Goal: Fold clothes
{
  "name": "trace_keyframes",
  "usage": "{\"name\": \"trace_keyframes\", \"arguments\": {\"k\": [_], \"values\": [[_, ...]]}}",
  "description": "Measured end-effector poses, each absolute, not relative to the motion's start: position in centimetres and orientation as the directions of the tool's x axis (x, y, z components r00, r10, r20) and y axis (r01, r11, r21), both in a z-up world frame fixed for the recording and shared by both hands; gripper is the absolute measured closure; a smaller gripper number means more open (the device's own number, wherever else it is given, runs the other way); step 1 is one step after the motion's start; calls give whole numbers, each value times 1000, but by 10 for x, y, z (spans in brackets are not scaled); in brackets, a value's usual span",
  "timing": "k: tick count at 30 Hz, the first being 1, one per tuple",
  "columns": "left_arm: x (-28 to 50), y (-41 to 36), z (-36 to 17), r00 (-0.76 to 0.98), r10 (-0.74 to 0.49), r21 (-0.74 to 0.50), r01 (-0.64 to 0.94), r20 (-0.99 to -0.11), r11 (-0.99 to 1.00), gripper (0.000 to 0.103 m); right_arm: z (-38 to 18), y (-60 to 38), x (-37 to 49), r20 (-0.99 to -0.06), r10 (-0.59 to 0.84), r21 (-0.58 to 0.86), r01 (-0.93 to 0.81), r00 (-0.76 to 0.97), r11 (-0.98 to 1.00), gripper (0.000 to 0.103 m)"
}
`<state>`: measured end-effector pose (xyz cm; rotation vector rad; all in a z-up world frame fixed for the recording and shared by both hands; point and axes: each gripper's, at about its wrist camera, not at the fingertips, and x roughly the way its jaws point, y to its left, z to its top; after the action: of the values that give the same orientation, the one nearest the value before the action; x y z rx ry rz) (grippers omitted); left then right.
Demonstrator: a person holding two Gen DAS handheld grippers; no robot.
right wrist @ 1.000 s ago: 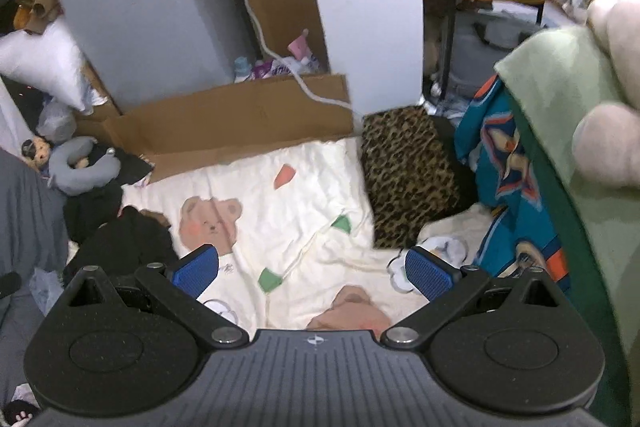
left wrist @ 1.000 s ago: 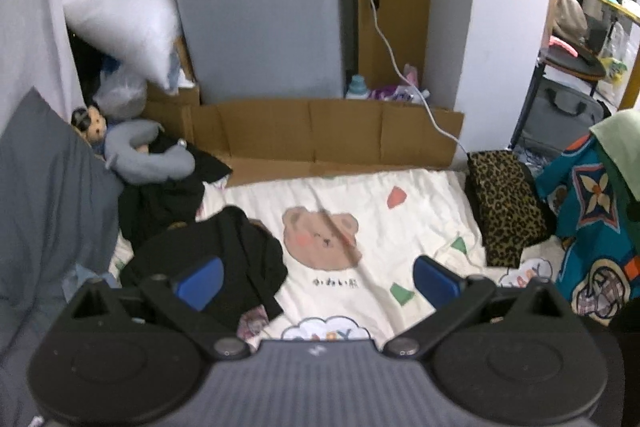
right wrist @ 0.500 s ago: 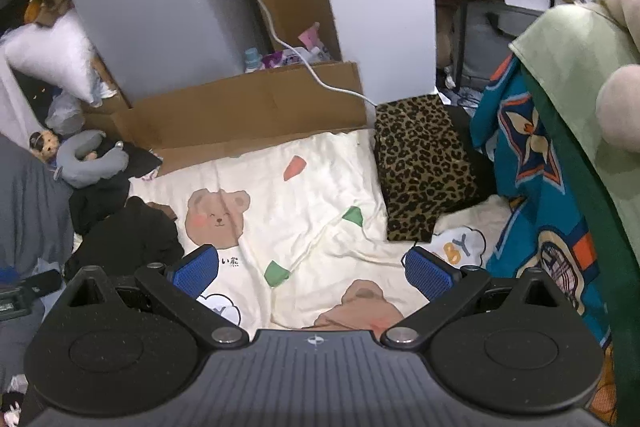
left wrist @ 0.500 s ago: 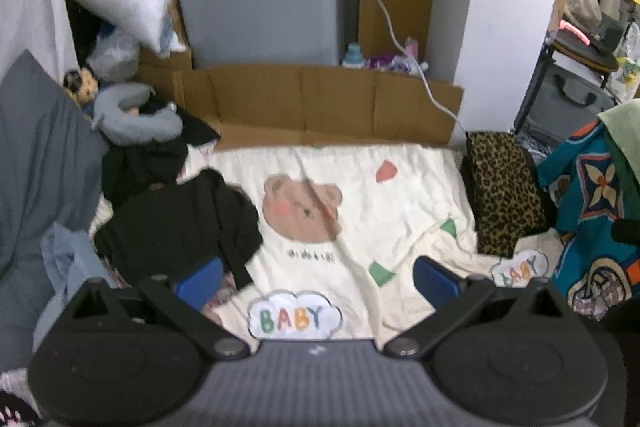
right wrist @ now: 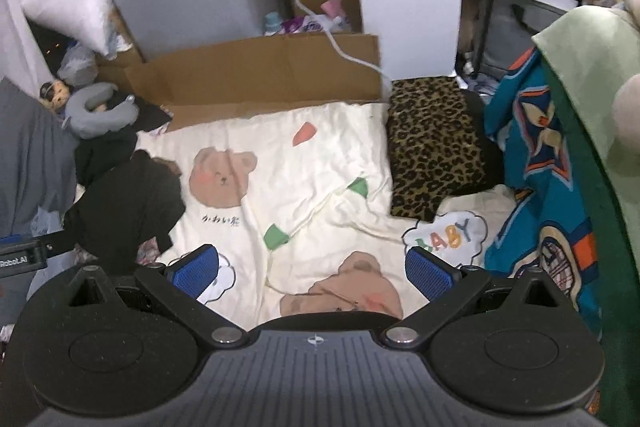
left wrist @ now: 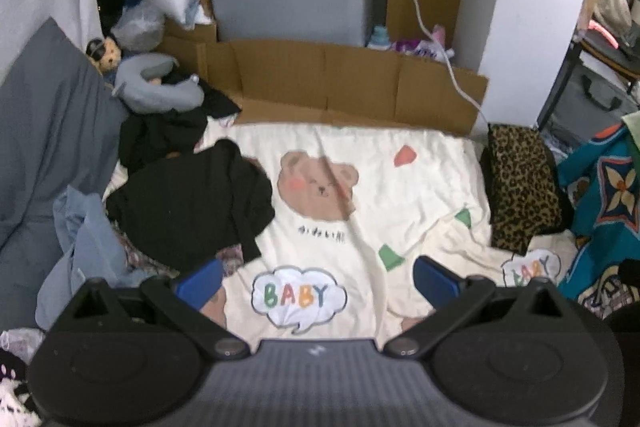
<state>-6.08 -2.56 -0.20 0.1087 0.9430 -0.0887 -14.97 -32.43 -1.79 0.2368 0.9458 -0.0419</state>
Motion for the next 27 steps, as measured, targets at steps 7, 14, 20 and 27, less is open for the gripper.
{"name": "trace_keyframes", "arguments": {"k": [7, 14, 20, 27], "values": [[-67, -19, 2, 584, 31, 86, 65, -811, 994, 0, -19, -320, -145, -809, 100, 193, 101, 579, 976, 1], [-73, -15, 1, 574, 32, 64, 35, -818, 997, 0, -17, -317, -139, -801, 137, 221, 76, 582, 972, 1], [-69, -23, -6, 587, 116, 145, 2, -801, 989, 0, -22, -324, -134, -801, 192, 277, 67, 568, 958, 1], [-63, -15, -13, 536, 109, 112, -26, -837, 993, 1, -26, -327, -130, -818, 209, 287, 67, 536, 955, 1]]}}
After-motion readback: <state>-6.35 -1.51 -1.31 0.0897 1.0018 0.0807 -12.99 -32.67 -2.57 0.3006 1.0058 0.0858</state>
